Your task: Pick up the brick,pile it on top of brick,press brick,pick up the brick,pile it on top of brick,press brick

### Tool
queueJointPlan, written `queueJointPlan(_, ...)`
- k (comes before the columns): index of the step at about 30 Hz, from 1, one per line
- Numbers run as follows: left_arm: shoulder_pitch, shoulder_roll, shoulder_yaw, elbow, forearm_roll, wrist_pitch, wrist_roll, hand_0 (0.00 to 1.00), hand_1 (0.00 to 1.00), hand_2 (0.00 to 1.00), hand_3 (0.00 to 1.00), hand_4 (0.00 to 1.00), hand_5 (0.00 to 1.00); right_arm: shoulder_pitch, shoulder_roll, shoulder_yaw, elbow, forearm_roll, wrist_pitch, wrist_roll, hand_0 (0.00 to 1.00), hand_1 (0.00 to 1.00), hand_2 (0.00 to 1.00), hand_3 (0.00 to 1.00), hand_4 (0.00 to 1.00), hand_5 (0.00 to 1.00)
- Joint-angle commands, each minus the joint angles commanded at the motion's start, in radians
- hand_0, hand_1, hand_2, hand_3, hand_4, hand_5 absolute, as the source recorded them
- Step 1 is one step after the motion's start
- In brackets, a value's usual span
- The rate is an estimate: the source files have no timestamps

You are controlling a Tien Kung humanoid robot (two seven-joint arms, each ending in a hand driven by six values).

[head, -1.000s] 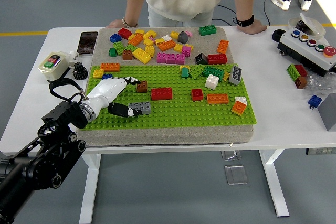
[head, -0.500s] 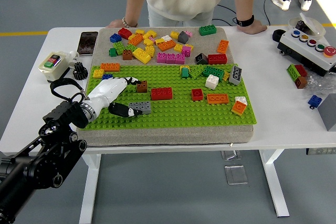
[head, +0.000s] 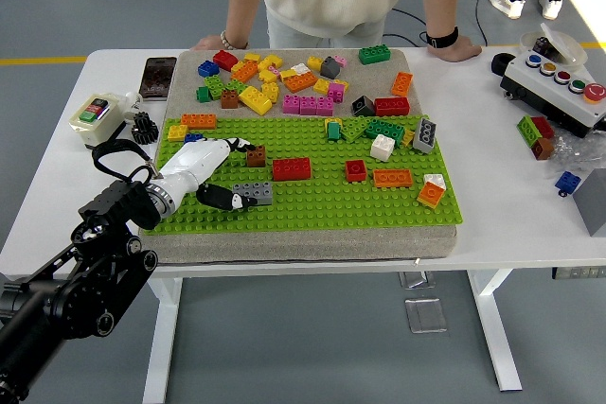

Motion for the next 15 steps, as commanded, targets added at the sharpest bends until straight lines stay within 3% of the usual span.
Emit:
queueJointPlan(7, 0.004, 0.001, 0.001, -0.009, 0.0, -0.007, -0.001, 0.874, 0.813, 0.818, 0.822, 0.955, 0.317, -0.001, 0.001, 0.0, 0.0, 0.001, -0.001, 0.0, 0.754, 0.687, 0.733, 0.74, 0.998, 0.637)
queueJointPlan(15, 0.024, 0.025, -0.005, -0.105, 0.0, -0.055, 0.007, 0.874, 0.811, 0.815, 0.819, 0.955, 0.317, -0.003, -0.001, 0.003, 0.0, -0.001, 0.001, 0.002, 0.753, 0.687, 0.733, 0.738, 0.998, 0.638)
